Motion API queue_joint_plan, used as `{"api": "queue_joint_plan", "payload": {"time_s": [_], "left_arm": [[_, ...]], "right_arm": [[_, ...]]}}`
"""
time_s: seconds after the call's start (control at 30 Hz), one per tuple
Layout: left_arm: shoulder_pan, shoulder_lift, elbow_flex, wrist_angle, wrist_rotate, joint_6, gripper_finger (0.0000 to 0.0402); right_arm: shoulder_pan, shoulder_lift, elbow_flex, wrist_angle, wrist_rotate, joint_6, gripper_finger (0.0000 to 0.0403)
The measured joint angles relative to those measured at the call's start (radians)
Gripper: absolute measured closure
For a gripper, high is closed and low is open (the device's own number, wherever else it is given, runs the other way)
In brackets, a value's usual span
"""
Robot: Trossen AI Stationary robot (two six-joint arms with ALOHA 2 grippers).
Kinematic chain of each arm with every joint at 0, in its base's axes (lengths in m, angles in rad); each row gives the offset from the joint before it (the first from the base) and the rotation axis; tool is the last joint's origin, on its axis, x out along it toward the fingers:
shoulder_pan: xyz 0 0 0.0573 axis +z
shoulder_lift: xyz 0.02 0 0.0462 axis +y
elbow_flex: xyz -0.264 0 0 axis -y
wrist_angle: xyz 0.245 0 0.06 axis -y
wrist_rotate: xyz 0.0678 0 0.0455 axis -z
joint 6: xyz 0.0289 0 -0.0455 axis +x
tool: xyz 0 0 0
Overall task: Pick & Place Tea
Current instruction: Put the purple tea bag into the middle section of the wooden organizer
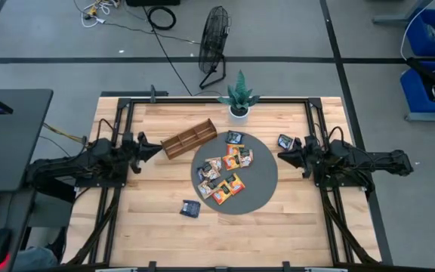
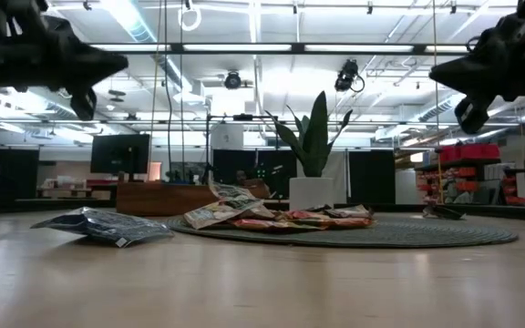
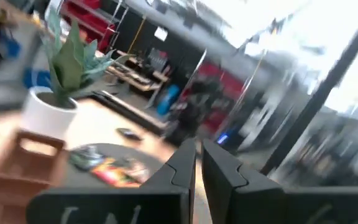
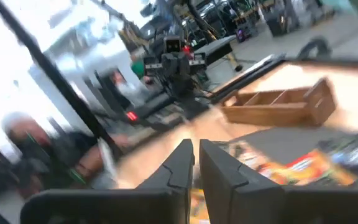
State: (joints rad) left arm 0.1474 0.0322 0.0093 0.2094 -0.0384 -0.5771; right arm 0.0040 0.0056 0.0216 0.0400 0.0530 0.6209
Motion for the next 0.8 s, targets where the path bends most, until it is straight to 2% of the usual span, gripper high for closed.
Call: {"api": "queue_joint_plan", "payload": {"time_s": [0.1, 0.2, 0.37, 0.57, 0.7, 0.8], "left_arm": [[0.000, 0.000, 0.000, 0.053, -0.014, -0.179, 0.0372], [0.000, 0.000, 0.000, 0.079, -0.038, -0.236, 0.0372], [0.000, 0.000, 0.000, 0.086, -0.071, -0.238, 0.0372], [0.000, 0.000, 0.000, 0.087, -0.116, -0.239, 0.0372], [0.000, 0.000, 0.000, 0.087, -0.097, -0.245, 0.0372], [0.000, 0.000, 0.000, 0.092, -0.079, -0.251, 0.0373]], "right_arm": [[-0.001, 0.000, 0.000, 0.020, 0.084, 0.153, 0.0366], [-0.001, 0.000, 0.000, 0.008, 0.181, 0.232, 0.0366], [-0.002, 0.003, 0.000, 0.030, 0.335, 0.205, 0.0366], [-0.001, 0.003, 0.009, 0.215, 0.339, 0.123, 0.0366], [-0.001, 0.034, 0.135, 0.152, 0.395, 0.021, 0.0366], [-0.002, 0.116, 0.280, 0.043, 0.418, -0.050, 0.0366]]}}
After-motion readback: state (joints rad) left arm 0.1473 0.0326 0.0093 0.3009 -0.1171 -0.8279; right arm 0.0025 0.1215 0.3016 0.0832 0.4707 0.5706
